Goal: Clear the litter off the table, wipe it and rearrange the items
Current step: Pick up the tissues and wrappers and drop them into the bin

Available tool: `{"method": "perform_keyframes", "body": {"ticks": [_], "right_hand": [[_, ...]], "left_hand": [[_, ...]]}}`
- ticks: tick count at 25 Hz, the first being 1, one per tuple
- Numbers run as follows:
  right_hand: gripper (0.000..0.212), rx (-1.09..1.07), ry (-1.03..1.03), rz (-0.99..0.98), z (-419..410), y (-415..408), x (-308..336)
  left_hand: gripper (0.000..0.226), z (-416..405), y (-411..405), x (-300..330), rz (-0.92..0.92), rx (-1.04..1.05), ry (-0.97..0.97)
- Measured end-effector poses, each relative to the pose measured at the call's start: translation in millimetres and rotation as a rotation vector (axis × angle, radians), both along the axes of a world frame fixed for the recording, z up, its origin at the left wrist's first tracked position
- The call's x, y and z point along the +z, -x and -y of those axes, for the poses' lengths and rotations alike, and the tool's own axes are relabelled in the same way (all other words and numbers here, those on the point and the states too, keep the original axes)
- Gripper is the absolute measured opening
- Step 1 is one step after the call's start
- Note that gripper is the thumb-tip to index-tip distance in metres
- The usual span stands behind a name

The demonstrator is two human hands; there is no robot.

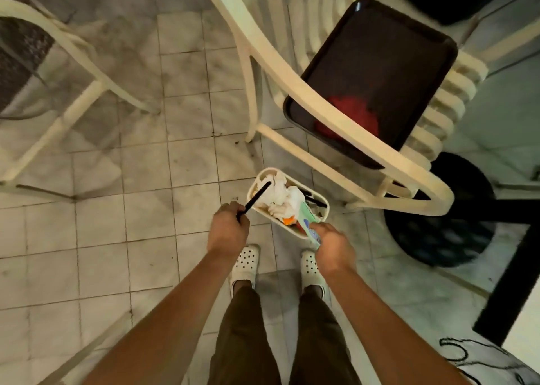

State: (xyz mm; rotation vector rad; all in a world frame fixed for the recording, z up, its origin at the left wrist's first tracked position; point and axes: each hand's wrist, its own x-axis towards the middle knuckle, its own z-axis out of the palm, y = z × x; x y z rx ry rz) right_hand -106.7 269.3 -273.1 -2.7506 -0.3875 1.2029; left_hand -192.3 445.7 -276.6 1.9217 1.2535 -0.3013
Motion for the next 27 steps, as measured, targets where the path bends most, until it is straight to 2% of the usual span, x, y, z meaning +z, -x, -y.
{"method": "perform_keyframes", "body": {"ticks": [5,10,14,18,20,22,24,27], "right_hand": [[0.057,0.139,0.080,0.028,-23,-6,-62],[0.054,0.327,0.200,0.014,-34,-10,-130],[0.053,0.360,0.278,0.053,-42,-19,-179],[0.052,0.355,0.219,-0.026,-48,-32,-230],[0.059,0.300,0.197,-0.167,-44,-38,-252],[0.066,0.240,0.174,-0.273,-39,-39,-266],[0.060,0.179,0.089,-0.248,-34,-37,-265],[0.046,0.012,-0.097,-0.053,-24,-26,-240]], "left_hand": [[0.023,-32,-34,-48,0.004,-0.218,-0.076],[0.032,-36,-67,-116,-0.141,-0.519,-0.130],[0.033,-29,-94,-177,-0.196,-0.622,-0.138],[0.030,-14,-109,-229,-0.157,-0.635,-0.116],[0.029,-8,-115,-250,-0.125,-0.633,-0.105],[0.034,-5,-116,-264,-0.109,-0.586,0.008],[0.043,-6,-109,-264,-0.078,-0.477,0.123],[0.056,-7,-88,-239,-0.061,-0.386,0.019]]}}
